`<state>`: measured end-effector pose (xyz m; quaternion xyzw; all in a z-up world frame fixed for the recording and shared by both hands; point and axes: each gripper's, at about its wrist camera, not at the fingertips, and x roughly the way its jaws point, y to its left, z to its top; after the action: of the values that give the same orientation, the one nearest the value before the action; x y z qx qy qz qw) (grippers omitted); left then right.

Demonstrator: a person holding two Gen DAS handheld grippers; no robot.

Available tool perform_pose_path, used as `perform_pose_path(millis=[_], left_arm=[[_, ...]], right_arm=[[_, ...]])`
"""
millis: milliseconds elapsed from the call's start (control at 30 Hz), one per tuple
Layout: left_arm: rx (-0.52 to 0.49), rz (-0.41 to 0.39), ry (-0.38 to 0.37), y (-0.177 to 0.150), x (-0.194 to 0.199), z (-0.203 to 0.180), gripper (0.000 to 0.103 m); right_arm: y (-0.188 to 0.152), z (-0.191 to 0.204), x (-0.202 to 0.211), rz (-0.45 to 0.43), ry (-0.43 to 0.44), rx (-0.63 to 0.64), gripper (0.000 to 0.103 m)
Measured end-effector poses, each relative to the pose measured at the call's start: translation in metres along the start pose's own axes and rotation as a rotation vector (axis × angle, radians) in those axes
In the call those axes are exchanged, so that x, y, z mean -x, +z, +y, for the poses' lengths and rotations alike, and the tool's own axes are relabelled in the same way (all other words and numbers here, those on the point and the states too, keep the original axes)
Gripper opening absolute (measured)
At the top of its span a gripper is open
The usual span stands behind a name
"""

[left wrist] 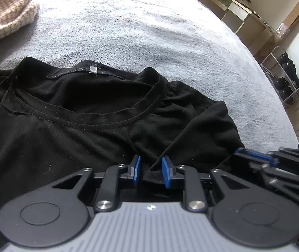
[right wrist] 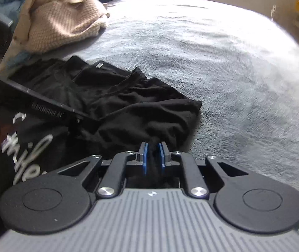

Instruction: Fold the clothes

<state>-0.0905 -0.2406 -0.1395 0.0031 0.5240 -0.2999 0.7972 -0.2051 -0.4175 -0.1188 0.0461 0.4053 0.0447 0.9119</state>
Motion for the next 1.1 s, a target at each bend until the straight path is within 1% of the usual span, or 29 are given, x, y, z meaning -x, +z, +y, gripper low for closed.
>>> perform_pose_path(millis=[33,100,200,400,467,567,600,633,667,700,733,800,867,933,1000,1100], left_arm=[[0.008,0.003,-0.003,0.001,0.002,0.0,0.017],[0.027,0.017,-0.015,0.005,0.005,0.001,0.014],[0.052,0.042,-0.053,0.011,0.008,0.0,0.011],[0.14,0.098,-0.168,0.033,0.0,-0.018,0.003],[0.166,0.112,-0.202,0.044,-0.007,-0.029,0.002],[0.158,0.151,-0.213,0.059,-0.019,-0.048,0.004],[0.148,0.169,-0.209,0.061,-0.024,-0.053,0.012],[0.138,0.188,-0.205,0.064,-0.028,-0.057,0.024],[0.122,0.203,-0.197,0.066,-0.031,-0.061,0.03],[0.099,0.212,-0.183,0.066,-0.033,-0.064,0.038],[0.076,0.222,-0.168,0.067,-0.034,-0.067,0.044],[0.047,0.254,-0.141,0.066,-0.035,-0.07,0.051],[0.043,0.293,-0.143,0.06,-0.033,-0.066,0.053],[0.068,0.329,-0.172,0.05,-0.029,-0.061,0.057],[0.113,0.363,-0.212,0.037,-0.029,-0.057,0.058],[0.13,0.382,-0.238,0.021,-0.039,-0.062,0.058]], right_arm=[[0.0,0.0,0.006,-0.016,0.004,-0.016,0.005],[-0.001,-0.001,0.021,-0.053,0.009,-0.043,0.004],[-0.006,-0.003,0.052,-0.107,-0.003,-0.109,0.004],[-0.026,-0.01,0.101,-0.209,-0.088,-0.204,0.004],[-0.032,-0.016,0.108,-0.231,-0.108,-0.263,0.004],[-0.043,-0.028,0.114,-0.258,-0.14,-0.363,0.004],[-0.046,-0.033,0.115,-0.268,-0.148,-0.4,0.004],[-0.05,-0.037,0.116,-0.272,-0.151,-0.438,0.004],[-0.054,-0.041,0.116,-0.277,-0.159,-0.471,0.004],[-0.059,-0.045,0.116,-0.277,-0.166,-0.496,0.004],[-0.063,-0.05,0.115,-0.277,-0.173,-0.521,0.004],[-0.071,-0.057,0.114,-0.275,-0.185,-0.564,0.004],[-0.077,-0.065,0.112,-0.273,-0.198,-0.597,0.004],[-0.084,-0.071,0.11,-0.27,-0.205,-0.631,0.004],[-0.09,-0.078,0.107,-0.263,-0.205,-0.669,0.004],[-0.096,-0.082,0.104,-0.254,-0.199,-0.706,0.004]])
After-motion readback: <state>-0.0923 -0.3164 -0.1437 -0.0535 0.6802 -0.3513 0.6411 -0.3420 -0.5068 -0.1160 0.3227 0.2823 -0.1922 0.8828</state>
